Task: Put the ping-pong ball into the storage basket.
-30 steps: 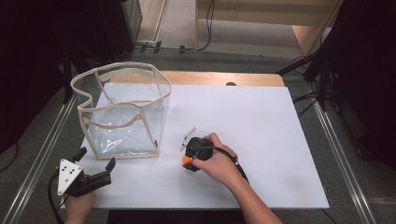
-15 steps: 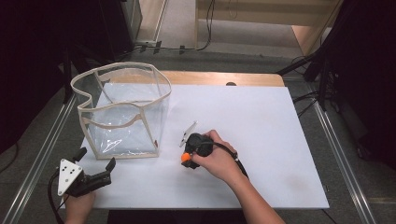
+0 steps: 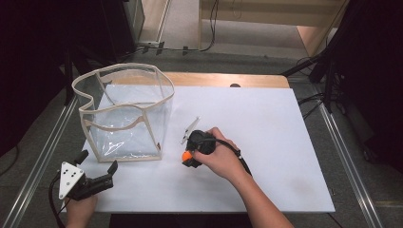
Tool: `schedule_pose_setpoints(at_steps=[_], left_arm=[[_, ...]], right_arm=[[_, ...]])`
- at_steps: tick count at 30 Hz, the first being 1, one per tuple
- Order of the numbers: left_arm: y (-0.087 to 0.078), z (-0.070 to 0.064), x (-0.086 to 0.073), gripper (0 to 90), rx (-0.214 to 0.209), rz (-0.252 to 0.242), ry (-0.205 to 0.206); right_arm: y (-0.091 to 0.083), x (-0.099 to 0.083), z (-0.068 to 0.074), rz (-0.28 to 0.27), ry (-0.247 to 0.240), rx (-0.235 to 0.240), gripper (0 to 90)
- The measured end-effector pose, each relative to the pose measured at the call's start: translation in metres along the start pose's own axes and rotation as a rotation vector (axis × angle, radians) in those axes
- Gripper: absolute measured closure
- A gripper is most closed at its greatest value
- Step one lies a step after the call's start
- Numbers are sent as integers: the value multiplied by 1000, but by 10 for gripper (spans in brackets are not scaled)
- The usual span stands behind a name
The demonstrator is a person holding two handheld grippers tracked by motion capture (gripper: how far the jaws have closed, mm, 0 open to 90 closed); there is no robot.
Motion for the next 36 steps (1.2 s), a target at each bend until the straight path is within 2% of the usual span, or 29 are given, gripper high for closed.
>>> schedule_pose_setpoints(at_steps=[4, 9, 11, 14, 16, 19, 20, 36], left_arm=[[0, 0, 0, 0, 0, 1, 1], [0, 0, 0, 0, 0, 1, 2], [0, 0, 0, 0, 0, 1, 2], [0, 0, 0, 0, -1, 1, 1], [0, 0, 0, 0, 0, 1, 0], [0, 0, 0, 0, -1, 1, 2], [0, 0, 0, 0, -1, 1, 2], [0, 0, 0, 0, -1, 2, 2]], right_arm=[[-3, 2, -2, -3, -10, 2, 480], [-9, 6, -4, -4, 0, 3, 480], [-10, 8, -6, -16, -12, 2, 480], [-14, 11, -7, -10, 6, 18, 480], [-16, 13, -9, -21, -4, 16, 480], [-19, 16, -10, -22, 7, 16, 480], [-21, 17, -11, -21, -10, 16, 480], [-37, 30, -18, -34, -14, 12, 480]])
Point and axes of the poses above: each handheld gripper's, and its own axes: y roughly forward along the jaws, x roughly out of its top, z roughly to its left, the point moved 1 cm from there along y, roughly forward along the jaws, and after that the axes turned 15 degrees about -y, right-handed, at the moved point
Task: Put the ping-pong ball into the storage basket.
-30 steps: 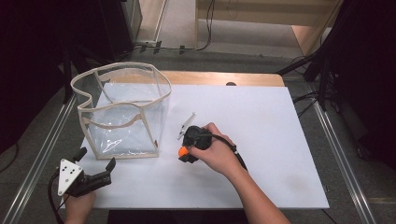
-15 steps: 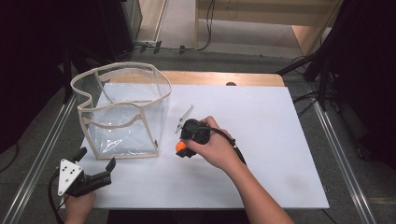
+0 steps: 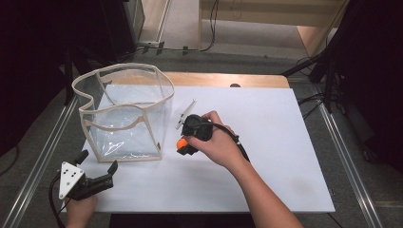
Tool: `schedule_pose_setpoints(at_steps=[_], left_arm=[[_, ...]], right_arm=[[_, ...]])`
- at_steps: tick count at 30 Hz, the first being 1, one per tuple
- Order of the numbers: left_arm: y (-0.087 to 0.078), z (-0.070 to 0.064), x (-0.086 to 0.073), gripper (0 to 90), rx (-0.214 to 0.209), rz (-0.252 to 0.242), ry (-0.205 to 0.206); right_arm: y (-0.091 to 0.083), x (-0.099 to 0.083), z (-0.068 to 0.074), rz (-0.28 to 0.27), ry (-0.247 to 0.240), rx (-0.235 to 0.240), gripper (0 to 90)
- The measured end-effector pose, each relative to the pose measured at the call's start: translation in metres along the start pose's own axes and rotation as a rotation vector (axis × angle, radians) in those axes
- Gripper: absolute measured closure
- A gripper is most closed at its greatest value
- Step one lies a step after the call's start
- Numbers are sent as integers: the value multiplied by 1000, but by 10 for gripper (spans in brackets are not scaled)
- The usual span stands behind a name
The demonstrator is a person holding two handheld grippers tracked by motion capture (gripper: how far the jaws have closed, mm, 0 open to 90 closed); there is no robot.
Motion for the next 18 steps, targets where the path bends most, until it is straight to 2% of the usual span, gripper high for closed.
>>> schedule_pose_setpoints(at_steps=[18], left_arm=[[0, 0, 0, 0, -1, 0, -3]], right_arm=[[-17, 11, -9, -23, -2, 1, 480]])
Point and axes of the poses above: each handheld gripper's, and its own axes: y roughly forward along the jaws, x roughly out of its top, z roughly to its left, the point moved 1 cm from there along y, roughly forward along the jaws, and after that the axes turned 15 degrees about -y, right-handed, at the moved point
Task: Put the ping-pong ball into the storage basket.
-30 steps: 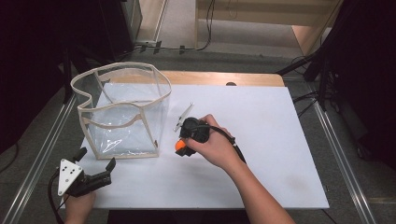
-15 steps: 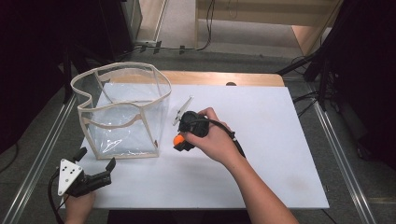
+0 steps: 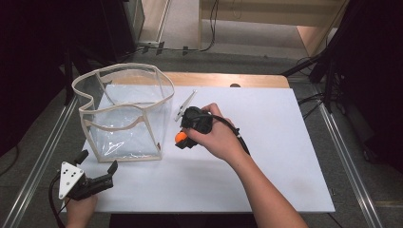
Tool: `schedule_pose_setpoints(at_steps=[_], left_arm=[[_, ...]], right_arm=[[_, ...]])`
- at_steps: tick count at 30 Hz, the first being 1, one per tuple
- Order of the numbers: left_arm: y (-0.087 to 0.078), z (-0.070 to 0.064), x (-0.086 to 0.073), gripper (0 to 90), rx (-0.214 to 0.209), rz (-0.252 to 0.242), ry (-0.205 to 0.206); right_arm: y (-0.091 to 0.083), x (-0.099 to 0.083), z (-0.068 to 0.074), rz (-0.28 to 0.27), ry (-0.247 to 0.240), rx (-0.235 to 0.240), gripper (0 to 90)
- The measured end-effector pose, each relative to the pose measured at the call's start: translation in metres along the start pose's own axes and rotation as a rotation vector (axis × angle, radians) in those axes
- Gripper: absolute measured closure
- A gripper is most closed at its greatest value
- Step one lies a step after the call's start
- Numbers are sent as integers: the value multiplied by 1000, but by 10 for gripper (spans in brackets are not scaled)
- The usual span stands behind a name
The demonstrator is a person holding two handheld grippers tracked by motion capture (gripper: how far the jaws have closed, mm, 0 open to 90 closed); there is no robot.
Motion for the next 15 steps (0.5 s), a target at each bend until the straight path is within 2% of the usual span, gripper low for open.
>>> schedule_pose_setpoints(at_steps=[15], left_arm=[[0, 1, 0, 0, -3, 0, -5]], right_arm=[[-10, 12, -6, -10, -24, 2, 480]])
Point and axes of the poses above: each handheld gripper's, and its own axes: y roughly forward along the jaws, x roughly out of its top, z roughly to its left, the point moved 1 cm from there along y, roughly forward along the jaws, and after that the axes turned 15 degrees about -y, right-handed, at the moved point
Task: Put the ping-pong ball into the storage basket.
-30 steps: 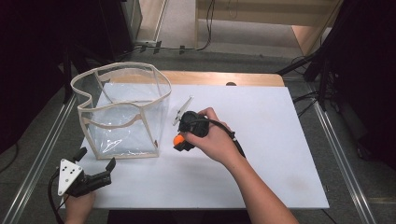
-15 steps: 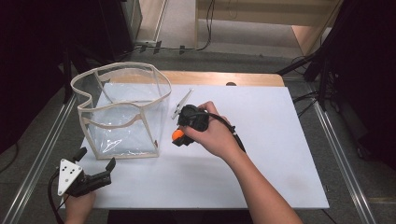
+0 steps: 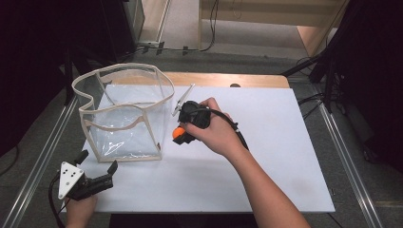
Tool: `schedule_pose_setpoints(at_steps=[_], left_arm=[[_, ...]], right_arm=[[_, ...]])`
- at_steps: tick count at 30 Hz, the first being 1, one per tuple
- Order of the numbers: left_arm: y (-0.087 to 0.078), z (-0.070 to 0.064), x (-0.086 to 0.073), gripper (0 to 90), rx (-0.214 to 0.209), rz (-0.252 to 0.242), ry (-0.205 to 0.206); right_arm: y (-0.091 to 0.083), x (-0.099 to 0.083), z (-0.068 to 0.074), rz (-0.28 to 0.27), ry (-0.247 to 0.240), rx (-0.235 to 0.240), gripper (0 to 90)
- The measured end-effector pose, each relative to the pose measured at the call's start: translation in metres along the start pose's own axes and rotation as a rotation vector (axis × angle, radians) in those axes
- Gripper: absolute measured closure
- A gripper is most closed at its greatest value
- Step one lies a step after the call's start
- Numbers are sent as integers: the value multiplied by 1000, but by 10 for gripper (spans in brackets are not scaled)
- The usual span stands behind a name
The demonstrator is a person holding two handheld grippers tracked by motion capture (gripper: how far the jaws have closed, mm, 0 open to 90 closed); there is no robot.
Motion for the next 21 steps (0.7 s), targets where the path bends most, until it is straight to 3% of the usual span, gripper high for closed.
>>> schedule_pose_setpoints(at_steps=[21], left_arm=[[0, 0, 0, 0, -1, 0, 2]], right_arm=[[-11, 17, -7, -17, -16, 15, 480]])
Point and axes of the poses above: each handheld gripper's, and its own axes: y roughly forward along the jaws, x roughly out of its top, z roughly to its left, the point moved 1 cm from there along y, roughly forward along the jaws, and after that the axes turned 15 degrees about -y, right-handed, at the moved point
